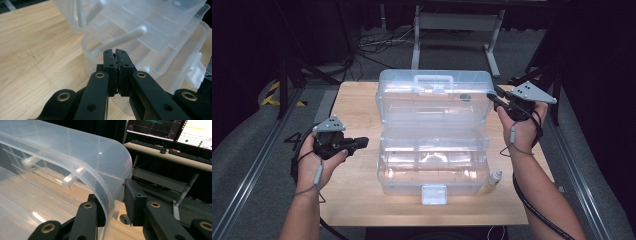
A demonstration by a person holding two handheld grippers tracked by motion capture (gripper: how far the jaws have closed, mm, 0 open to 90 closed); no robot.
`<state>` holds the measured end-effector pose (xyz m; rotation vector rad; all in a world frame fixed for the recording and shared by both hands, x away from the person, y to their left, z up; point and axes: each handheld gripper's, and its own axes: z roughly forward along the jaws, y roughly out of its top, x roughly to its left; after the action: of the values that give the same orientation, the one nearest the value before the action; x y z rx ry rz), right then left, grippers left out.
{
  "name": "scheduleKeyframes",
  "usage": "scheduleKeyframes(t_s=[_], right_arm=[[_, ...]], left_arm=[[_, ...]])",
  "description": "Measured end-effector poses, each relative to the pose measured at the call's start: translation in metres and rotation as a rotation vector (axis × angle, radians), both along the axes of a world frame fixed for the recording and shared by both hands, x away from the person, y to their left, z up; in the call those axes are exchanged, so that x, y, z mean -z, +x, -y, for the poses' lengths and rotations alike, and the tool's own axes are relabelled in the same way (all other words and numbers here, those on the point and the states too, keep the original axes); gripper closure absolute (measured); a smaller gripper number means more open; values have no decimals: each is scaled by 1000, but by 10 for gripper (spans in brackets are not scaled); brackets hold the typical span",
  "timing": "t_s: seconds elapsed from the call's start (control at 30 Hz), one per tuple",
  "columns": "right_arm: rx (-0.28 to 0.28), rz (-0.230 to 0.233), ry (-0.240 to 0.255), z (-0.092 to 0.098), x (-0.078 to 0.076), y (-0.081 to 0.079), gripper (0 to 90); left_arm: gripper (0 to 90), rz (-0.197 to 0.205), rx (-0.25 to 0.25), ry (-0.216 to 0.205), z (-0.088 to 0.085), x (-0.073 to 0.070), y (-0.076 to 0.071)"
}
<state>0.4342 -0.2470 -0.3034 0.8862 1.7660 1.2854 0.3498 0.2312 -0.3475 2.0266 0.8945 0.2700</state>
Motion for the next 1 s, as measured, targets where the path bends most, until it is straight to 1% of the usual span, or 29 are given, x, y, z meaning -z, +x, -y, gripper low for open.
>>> scheduleKeyframes(t_s=[0.13, 0.2, 0.3, 0.33, 0.4, 0.43, 0.47, 0.5, 0.57, 0.6, 0.7, 0.77, 0.8, 0.83, 0.87, 0.9, 0.93, 1.0], right_arm=[[-1, -20, 10, 0, -1, 4, 729], [-1, -24, 7, 0, -2, 5, 730], [2, -35, -1, 0, -4, 7, 731], [2, -35, -1, 0, -4, 7, 731], [2, -43, -1, 0, -5, 9, 731], [0, -49, -1, 0, -5, 10, 732], [0, -50, 1, 0, -5, 10, 731], [0, -52, 2, 0, -5, 11, 731], [1, -55, 3, 0, -6, 11, 731], [1, -56, 3, 0, -6, 11, 731], [0, -58, 1, 0, -6, 11, 731], [-1, -61, -1, 0, -6, 12, 732], [-1, -63, 0, 0, -6, 12, 732], [0, -65, -1, 0, -7, 13, 731], [0, -65, -1, 0, -7, 13, 731], [-2, -68, -4, 0, -7, 13, 732], [-3, -69, -2, 1, -7, 14, 731], [-4, -70, -3, 1, -7, 15, 732]], left_arm=[[881, -4, 58, -8, -2, 3, -5], [883, -5, 93, -11, -3, 6, -7], [886, -8, 154, -2, 1, 10, -11], [886, -8, 154, -2, 1, 10, -11], [886, -7, 212, 10, 7, 12, -15], [885, -7, 227, 10, 9, 13, -16], [883, -12, 258, 16, 12, 13, -18], [881, -15, 278, 21, 15, 14, -19], [873, -36, 321, 30, 22, 16, -19], [871, -45, 340, 46, 26, 18, -20], [870, -68, 374, 70, 36, 23, -19], [878, -85, 384, 74, 40, 28, -17], [880, -85, 384, 74, 40, 28, -17], [883, -103, 392, 82, 44, 33, -15], [887, -103, 392, 82, 44, 33, -15], [887, -114, 394, 84, 46, 36, -14], [888, -123, 404, 89, 47, 39, -13], [887, -135, 407, 104, 50, 43, -11]])
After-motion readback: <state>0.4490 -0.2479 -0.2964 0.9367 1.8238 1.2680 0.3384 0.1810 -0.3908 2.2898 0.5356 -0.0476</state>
